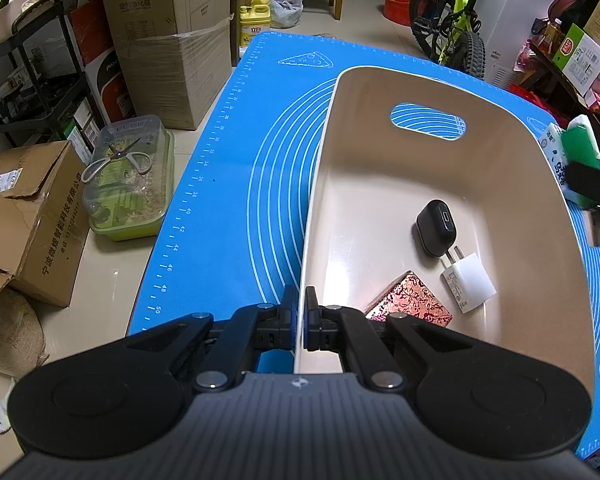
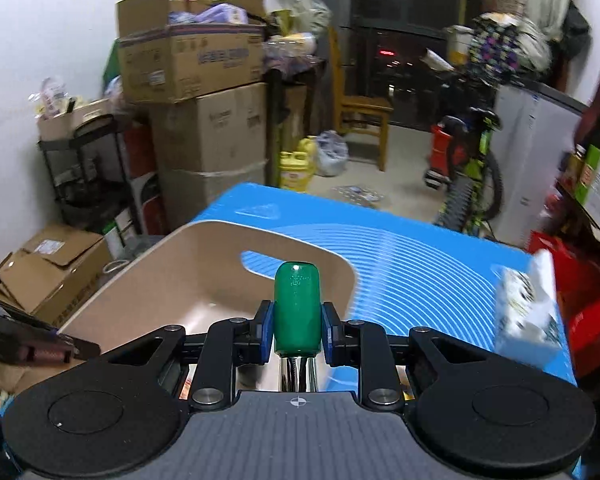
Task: Organize rigid objects
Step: 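Carry the screwdriver over the basket and open the right gripper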
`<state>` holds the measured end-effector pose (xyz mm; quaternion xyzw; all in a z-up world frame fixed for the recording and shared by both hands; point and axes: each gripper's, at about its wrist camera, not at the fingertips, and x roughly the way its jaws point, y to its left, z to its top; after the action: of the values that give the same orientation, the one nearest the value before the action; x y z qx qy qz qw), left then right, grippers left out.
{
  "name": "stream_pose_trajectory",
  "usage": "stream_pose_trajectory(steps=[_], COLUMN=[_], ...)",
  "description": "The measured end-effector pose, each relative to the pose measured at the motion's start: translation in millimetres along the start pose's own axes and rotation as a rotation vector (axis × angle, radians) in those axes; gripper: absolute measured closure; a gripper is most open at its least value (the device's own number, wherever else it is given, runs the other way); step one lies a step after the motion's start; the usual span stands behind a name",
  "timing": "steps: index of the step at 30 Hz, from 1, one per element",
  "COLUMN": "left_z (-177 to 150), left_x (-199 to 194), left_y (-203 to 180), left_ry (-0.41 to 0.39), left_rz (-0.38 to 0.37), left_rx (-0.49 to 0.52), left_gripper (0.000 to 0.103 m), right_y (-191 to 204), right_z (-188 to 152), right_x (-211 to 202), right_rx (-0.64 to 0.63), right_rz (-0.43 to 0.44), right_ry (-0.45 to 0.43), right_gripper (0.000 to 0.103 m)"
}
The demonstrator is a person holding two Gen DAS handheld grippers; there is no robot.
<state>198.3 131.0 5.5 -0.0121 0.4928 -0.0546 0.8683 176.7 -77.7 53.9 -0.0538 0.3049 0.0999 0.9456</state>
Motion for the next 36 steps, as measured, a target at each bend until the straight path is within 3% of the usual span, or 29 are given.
stream_pose_trajectory(steps=[14,22,23,27,29,36], left_z=[0,0,0,0,0,0], left_x=[0,1,1,1,1,1], left_y=[0,0,0,0,0,0], left_ry=[0.000,0.001,0.001,0.001,0.001,0.000], left_rz=[0.000,0.001,0.001,0.001,0.001,0.001], left_rx=[0.000,0.001,0.002,0.002,0.001,0.002], left_gripper=[0.099,0.098,0.098,0.098,0.098,0.098], right_y=[69,79,78,66,57,23], right_z=[-8,-22,-21,-16,-13,-7], right_x=[72,97,95,82,72,29], right_rx=[-0.175,-0.214,-0.202,-0.149,-0.113,-0.039], right_rz=[0.022,0.026,0.031,0.030,0.037,-0.015], right_ry=[0.256,0.412,0.409,0.353,0.318,0.188], right_gripper=[0.070,0.069,0.070,0.045,0.038,0.024])
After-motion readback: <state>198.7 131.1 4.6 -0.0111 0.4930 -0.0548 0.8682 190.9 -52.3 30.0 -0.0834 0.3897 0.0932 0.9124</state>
